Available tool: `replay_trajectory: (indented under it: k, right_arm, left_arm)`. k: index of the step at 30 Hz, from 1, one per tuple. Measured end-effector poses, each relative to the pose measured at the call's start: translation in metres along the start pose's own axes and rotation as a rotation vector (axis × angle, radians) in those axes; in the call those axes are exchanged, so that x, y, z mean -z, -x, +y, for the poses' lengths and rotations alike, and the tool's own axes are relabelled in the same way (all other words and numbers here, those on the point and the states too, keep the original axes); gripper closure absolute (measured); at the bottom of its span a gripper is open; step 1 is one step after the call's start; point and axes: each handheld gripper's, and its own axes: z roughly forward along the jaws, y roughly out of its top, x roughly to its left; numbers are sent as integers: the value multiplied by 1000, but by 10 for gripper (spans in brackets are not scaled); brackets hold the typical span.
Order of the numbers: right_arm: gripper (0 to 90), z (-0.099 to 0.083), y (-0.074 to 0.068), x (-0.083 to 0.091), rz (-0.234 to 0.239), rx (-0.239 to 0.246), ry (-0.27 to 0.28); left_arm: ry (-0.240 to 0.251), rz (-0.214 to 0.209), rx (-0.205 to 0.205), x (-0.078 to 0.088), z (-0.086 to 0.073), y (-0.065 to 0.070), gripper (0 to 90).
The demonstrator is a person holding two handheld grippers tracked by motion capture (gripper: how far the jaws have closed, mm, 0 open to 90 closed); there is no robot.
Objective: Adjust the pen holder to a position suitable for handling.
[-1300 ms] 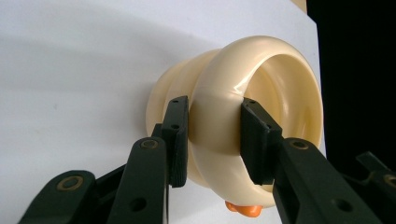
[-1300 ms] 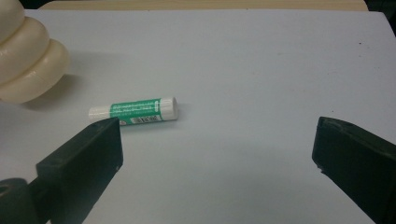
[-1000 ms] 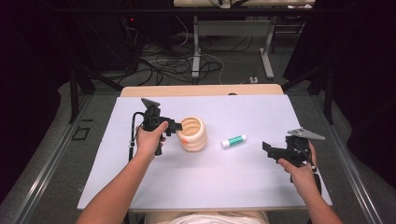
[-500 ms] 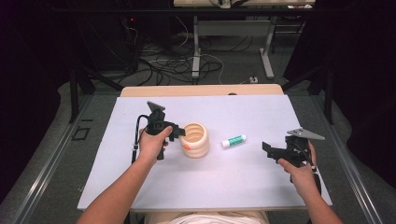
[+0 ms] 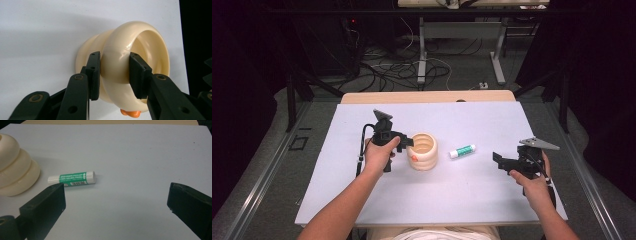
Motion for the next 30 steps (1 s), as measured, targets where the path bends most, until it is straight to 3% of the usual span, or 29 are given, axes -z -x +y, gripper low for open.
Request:
replay_trajectory:
  k: [4,7,9,12,13,16,17,19,21,27,30]
  right_arm:
    - [15,0,-1,0,0,6,1]
    - [27,0,-1,0,-2,21,-2]
    - [31,0,-2,-1,1,30,-4]
    - [47,-1,-4,-1,1,53,-9]
    - [52,0,-4,-2,1,77,-12]
    - [63,0,-6,-4,3,107,-16]
    - [70,0,-8,-4,4,115,-19]
    - [85,0,-10,-5,11,140,-30]
    - [119,1,-12,-6,14,160,-30]
    - [155,6,-19,-8,17,266,-53]
    - [178,10,-23,-9,21,303,-54]
  left_arm:
    - [12,-4,19,-1,-1,3,645]
    - [17,-7,13,-2,-1,3,639]
    - [13,-1,-27,-1,-1,0,632]
    - [21,-17,-23,-2,-3,1,606]
    - [19,-16,-43,-1,-3,0,594]
    - [33,-32,-27,-1,-4,2,565]
    - [30,-27,-59,0,-4,0,555]
    - [46,-33,-47,1,-5,3,542]
    - [54,-35,-76,4,-6,3,522]
    - [112,-41,-88,12,-10,5,458]
    - [142,-40,-127,17,-13,3,417]
